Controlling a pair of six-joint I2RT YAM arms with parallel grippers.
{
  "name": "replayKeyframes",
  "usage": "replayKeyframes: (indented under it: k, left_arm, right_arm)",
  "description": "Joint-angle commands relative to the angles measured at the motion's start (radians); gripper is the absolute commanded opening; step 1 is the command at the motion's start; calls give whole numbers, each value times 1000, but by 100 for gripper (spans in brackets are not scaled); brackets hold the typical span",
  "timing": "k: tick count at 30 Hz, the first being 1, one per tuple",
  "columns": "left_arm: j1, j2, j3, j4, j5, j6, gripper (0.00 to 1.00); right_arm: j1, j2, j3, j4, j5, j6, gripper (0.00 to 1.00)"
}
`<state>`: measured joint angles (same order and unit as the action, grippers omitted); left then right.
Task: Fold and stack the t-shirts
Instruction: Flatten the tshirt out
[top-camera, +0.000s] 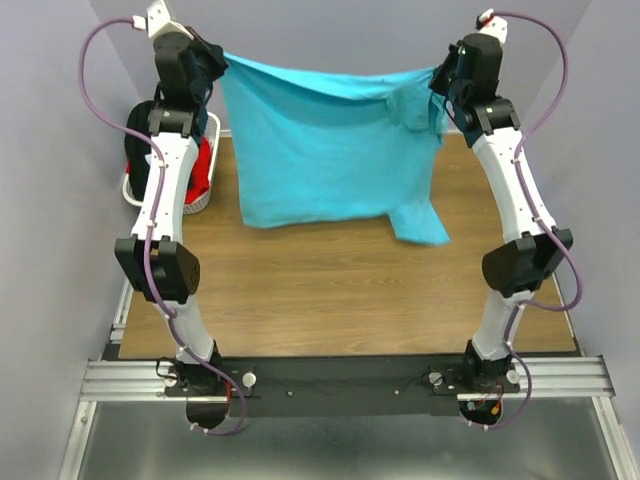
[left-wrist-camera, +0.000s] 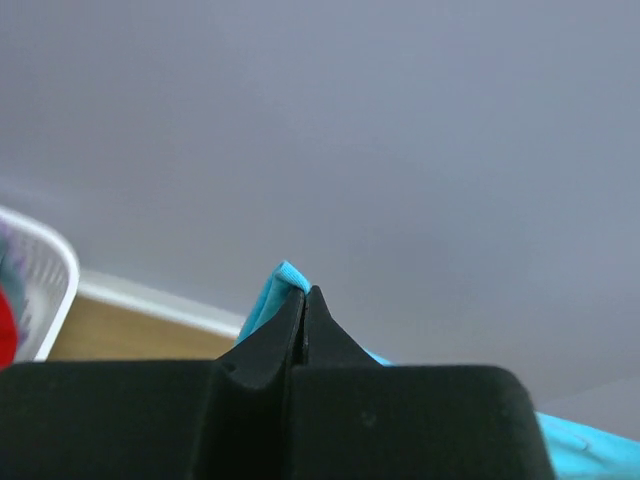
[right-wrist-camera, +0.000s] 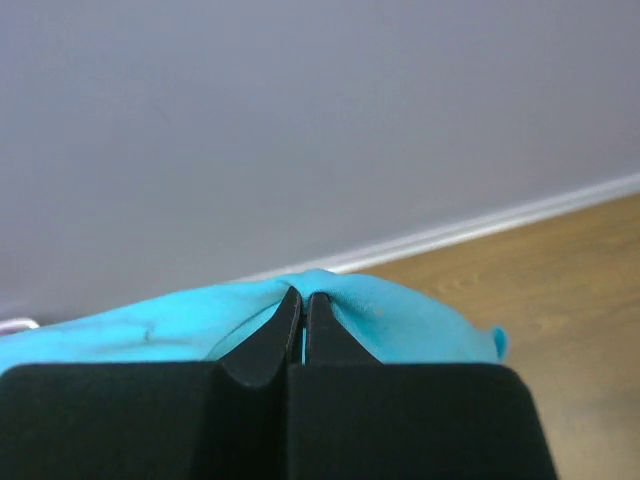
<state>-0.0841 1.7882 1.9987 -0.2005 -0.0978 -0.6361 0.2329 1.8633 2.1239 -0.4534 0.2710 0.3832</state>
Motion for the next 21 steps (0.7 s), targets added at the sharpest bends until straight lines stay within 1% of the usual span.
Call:
replayKeyframes:
  k: [1, 3, 5, 7, 8, 9, 10, 11, 12, 14, 15, 17, 18, 19, 21]
  left_arm:
    - [61, 59, 253, 69, 157, -13, 0]
    - [75, 73, 297, 70, 193, -19, 0]
    - [115, 59, 273, 76, 204, -20, 0]
    - [121, 13, 162, 98, 205, -10, 0]
    - [122, -9, 106, 110, 202, -10, 0]
    - [130, -59, -22, 143, 205, -17, 0]
    - [130, -84, -91, 160, 208, -22, 0]
    - [130, -107, -154, 174, 213, -23, 0]
    - [132, -145, -273, 180, 214, -28, 0]
    - [133, -183, -400, 194, 219, -50, 0]
    - [132, -219, -534, 196, 224, -63, 0]
    - [132, -256, -665, 249, 247, -89, 0]
    - [133, -260, -774, 254, 245, -96, 0]
    - [132, -265, -825, 257, 236, -112, 0]
    - [132, -262, -920, 289, 248, -119, 0]
  right_arm:
    - [-7, 32, 272, 105, -56, -35, 1]
    - [-9, 42, 298, 107, -53, -43, 1]
    - [-7, 14, 249, 107, -49, -41, 1]
    - [-9, -21, 162, 108, -41, -23, 0]
    - [-7, -65, 60, 110, -38, -20, 0]
    - [-9, -88, 6, 110, -32, -7, 0]
    - [-9, -116, -51, 110, -18, 0, 0]
    - [-7, -166, -185, 110, -10, 8, 0]
    - [-7, -196, -247, 110, -4, 16, 0]
    - [-9, -272, -391, 108, -13, 60, 1]
    - [-10, -294, -527, 108, -25, 74, 0]
    - [-9, -328, -651, 110, -45, 118, 0]
    - [-9, -340, -710, 110, -49, 128, 0]
    - [-9, -340, -804, 110, -58, 147, 2]
    - [-9, -331, -893, 110, -75, 163, 10]
